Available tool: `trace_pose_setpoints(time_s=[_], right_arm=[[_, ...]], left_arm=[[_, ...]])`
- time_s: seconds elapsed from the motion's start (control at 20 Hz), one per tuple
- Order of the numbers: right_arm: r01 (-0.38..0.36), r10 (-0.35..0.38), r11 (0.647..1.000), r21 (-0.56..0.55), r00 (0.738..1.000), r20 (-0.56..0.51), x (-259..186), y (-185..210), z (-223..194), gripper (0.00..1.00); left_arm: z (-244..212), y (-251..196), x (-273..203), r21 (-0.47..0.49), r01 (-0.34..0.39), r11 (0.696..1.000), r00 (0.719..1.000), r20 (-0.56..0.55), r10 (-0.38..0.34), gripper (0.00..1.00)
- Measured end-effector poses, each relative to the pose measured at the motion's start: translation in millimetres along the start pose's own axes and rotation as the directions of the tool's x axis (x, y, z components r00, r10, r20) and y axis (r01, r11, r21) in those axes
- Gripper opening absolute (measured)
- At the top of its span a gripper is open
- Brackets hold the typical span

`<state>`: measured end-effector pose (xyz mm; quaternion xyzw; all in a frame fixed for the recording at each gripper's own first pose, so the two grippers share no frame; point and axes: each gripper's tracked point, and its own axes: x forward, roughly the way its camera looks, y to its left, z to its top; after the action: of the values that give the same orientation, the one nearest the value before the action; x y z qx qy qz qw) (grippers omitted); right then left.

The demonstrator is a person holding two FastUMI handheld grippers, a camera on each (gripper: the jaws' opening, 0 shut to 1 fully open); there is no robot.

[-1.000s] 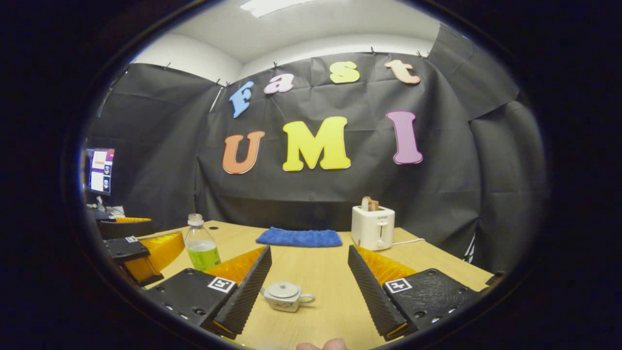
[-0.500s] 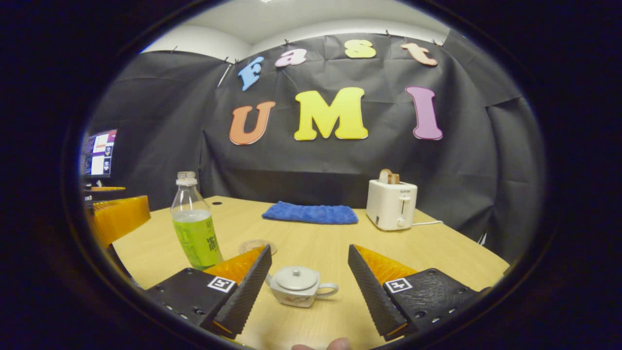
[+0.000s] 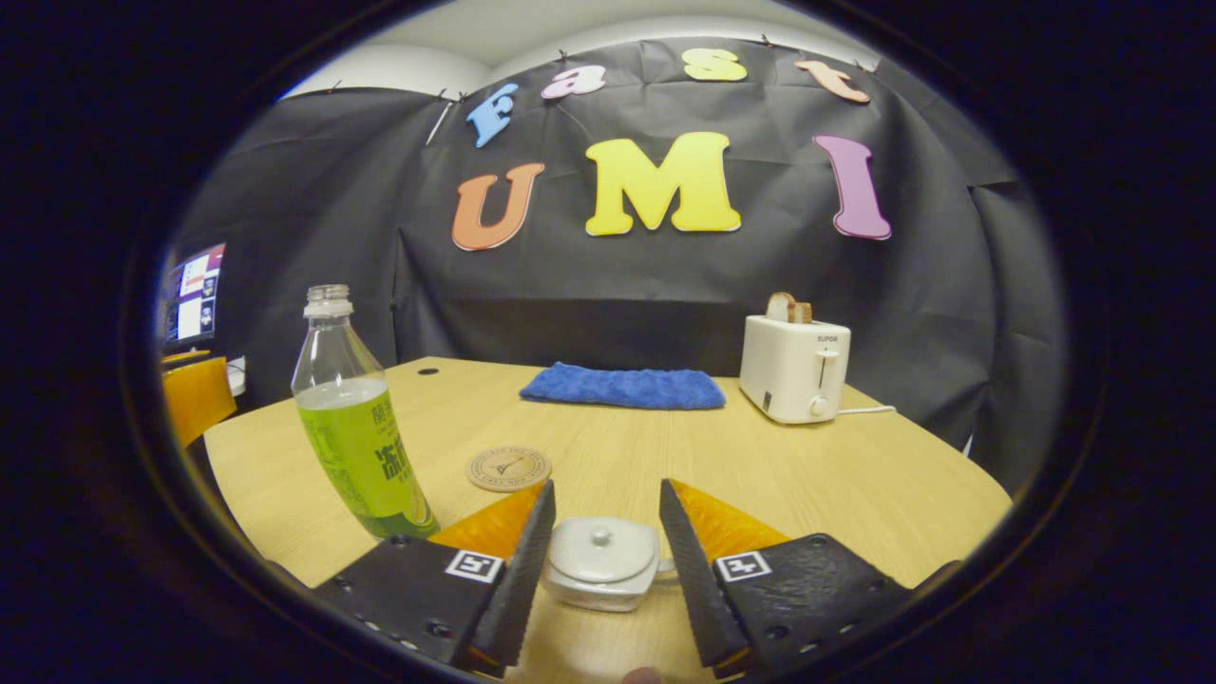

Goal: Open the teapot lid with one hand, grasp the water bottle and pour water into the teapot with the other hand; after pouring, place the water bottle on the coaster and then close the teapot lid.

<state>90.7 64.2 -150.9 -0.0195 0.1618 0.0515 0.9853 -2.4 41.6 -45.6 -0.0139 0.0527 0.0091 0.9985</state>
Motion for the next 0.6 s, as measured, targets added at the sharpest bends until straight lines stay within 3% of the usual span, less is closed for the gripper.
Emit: trace_pose_setpoints(time_s=[0.05,0.15,0.2,0.35,0.45,0.5,0.6], right_arm=[[-0.002,0.002,1.0,-0.004,1.0,-0.003,2,1,-1,0.52],[-0.004,0.004,1.0,-0.011,1.0,-0.014,5,2,-3,0.39],[-0.021,0.021,1.0,-0.013,1.0,-0.017,6,6,-4,0.39],[0.009,-0.01,1.0,-0.029,1.0,-0.019,8,2,-6,0.09],[0.006,-0.006,1.0,-0.031,1.0,-0.011,7,5,-2,0.1],[-0.002,0.001,0.999,-0.036,1.0,-0.008,12,5,-4,0.0],[-0.006,0.005,0.999,-0.046,1.0,-0.007,9,3,-4,0.0]], left_arm=[[-1,1,1,-0.002,0.0,1.0,1.0,-0.002,0.0,0.98],[-3,2,3,-0.001,-0.001,1.0,1.0,-0.004,0.001,0.98],[-3,3,4,-0.001,-0.001,1.0,1.0,-0.004,0.001,0.98],[-6,4,5,0.001,-0.001,1.0,1.0,-0.006,0.001,0.98],[-7,4,4,-0.003,0.003,1.0,1.0,-0.009,-0.003,0.98],[-7,4,5,-0.006,0.005,1.0,1.0,-0.01,-0.005,0.98],[-8,3,6,-0.014,0.009,1.0,1.0,-0.01,-0.009,0.98]])
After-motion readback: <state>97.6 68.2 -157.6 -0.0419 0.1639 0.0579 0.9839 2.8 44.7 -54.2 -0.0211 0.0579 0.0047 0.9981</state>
